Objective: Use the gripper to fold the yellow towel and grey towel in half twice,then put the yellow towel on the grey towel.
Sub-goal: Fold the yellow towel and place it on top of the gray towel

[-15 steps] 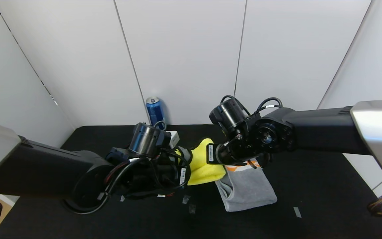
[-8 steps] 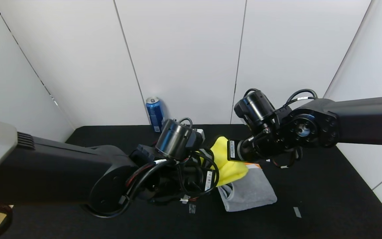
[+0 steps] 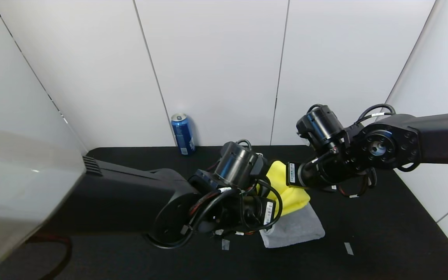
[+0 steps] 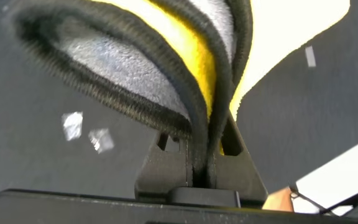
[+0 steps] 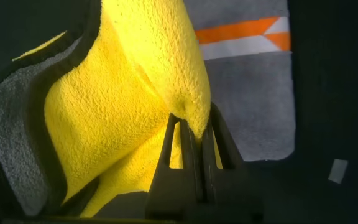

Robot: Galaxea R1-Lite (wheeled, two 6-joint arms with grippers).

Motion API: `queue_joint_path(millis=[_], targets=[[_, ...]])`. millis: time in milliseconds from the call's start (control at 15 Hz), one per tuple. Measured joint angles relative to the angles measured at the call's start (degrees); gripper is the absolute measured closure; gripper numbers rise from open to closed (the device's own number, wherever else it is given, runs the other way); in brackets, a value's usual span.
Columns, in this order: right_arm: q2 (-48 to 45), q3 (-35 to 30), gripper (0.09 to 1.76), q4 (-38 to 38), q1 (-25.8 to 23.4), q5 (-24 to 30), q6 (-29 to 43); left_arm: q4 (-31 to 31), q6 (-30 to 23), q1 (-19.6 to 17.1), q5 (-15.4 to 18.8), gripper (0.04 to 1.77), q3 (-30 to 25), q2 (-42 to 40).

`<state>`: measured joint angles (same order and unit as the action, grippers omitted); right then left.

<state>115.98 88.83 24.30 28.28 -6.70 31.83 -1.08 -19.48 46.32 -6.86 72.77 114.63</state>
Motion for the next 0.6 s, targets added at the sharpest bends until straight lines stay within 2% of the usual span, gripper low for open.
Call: queue_joint_path(millis=[600], targets=[[0.06,-4.05,1.71,-2.22,-5.33,0.17,-0.79,2.83,-0.02,1.60,-0.90,1.61,8.83,8.30]])
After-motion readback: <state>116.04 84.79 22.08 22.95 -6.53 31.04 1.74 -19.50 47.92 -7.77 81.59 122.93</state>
